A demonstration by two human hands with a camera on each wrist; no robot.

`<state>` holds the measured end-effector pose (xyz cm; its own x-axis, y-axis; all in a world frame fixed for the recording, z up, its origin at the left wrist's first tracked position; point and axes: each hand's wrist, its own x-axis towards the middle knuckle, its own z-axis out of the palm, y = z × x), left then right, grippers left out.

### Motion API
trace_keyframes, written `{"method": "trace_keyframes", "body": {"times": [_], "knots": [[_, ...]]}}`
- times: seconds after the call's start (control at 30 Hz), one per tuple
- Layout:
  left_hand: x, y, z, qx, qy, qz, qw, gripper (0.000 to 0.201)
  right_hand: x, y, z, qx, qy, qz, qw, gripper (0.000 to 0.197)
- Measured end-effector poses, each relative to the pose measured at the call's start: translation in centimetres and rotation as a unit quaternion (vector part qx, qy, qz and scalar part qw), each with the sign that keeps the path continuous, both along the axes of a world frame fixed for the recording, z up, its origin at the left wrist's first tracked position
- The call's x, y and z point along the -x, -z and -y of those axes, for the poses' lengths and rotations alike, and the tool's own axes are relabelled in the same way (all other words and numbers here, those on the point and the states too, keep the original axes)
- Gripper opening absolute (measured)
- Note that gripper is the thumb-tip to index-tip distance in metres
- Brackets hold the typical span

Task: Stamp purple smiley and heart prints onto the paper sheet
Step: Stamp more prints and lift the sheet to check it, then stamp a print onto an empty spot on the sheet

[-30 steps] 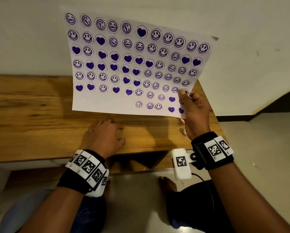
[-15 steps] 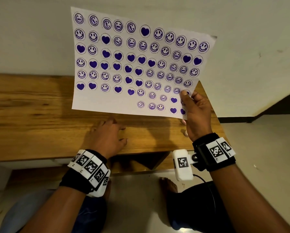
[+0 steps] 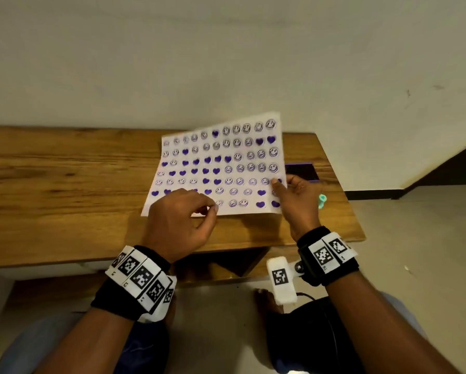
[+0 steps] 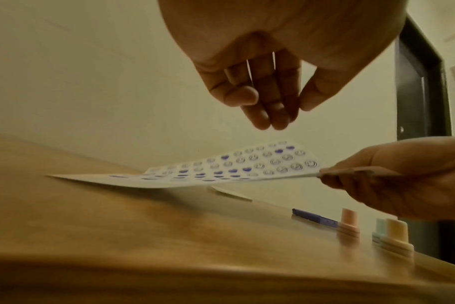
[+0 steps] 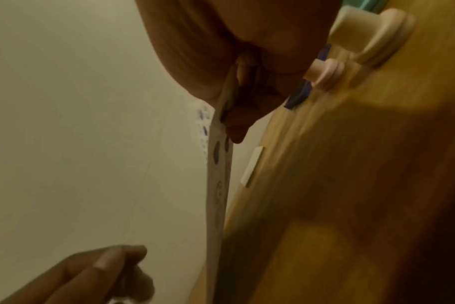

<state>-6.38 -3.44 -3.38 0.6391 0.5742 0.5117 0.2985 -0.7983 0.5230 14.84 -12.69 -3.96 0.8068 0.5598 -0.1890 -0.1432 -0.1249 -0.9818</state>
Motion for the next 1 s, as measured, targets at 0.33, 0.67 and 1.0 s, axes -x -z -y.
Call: {"method": "trace_keyframes", "body": {"times": [0.33, 0.67, 1.0], "knots": [[1.1, 3.5, -3.6, 0.066, -0.124, -0.213, 0.967, 0.034, 1.4, 3.5, 0.5, 0.162, -0.065, 0.096, 0.980, 0.037], [0.9, 4.5, -3.7, 0.106, -0.124, -0.319, 0.934, 0.042, 0.6, 0.2, 1.4, 0.283, -0.079, 0.355, 0.888, 0.049], [0.4, 3.9, -3.1, 0.102, -0.122, -0.260, 0.952, 0.046, -7.5, -1.8, 4.9, 0.388, -0.013, 0.412, 0.824, 0.029]]}}
